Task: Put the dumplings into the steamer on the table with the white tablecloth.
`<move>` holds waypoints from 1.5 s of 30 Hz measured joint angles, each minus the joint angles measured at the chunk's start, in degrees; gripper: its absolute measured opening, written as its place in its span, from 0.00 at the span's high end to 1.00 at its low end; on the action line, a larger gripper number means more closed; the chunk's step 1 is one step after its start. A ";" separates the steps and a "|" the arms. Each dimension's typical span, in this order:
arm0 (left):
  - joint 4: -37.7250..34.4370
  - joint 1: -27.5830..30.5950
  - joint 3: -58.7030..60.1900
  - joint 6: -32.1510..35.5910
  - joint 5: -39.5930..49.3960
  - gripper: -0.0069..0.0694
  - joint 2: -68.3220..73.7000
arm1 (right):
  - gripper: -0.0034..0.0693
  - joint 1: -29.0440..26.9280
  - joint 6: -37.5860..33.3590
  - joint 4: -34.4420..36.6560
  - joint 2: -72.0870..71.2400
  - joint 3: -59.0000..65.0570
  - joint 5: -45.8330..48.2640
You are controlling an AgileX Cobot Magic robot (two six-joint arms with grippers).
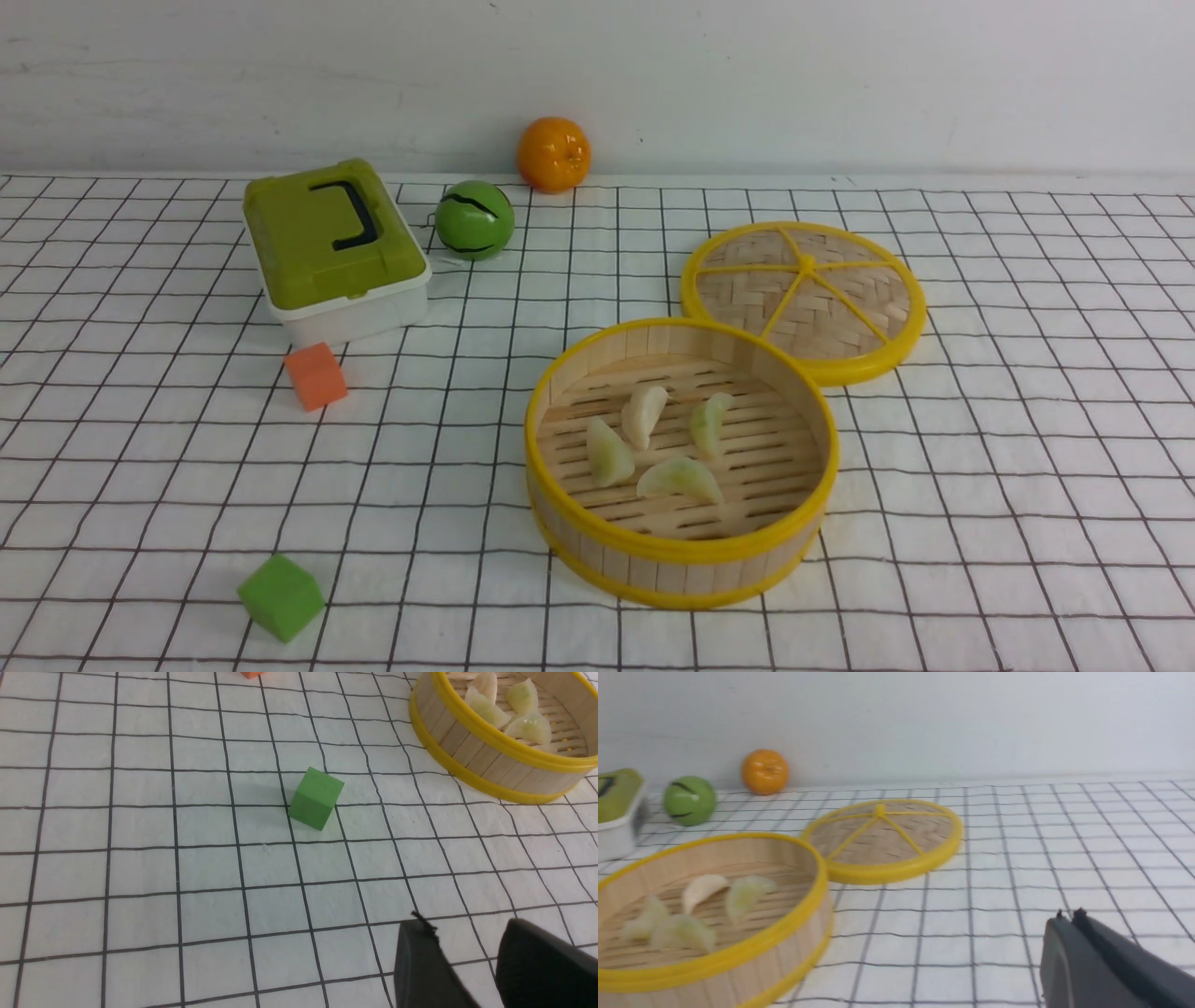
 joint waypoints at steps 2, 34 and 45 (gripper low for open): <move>0.00 0.00 0.00 0.00 0.00 0.60 0.00 | 0.99 -2.54 2.15 -1.82 -2.02 0.46 5.91; -0.06 0.00 0.00 0.00 0.06 0.60 -0.06 | 0.97 -2.08 3.29 -4.32 -2.40 0.07 16.25; -0.06 0.00 0.00 0.00 0.06 0.60 -0.06 | 0.95 -2.08 3.29 -4.32 -2.40 0.07 16.25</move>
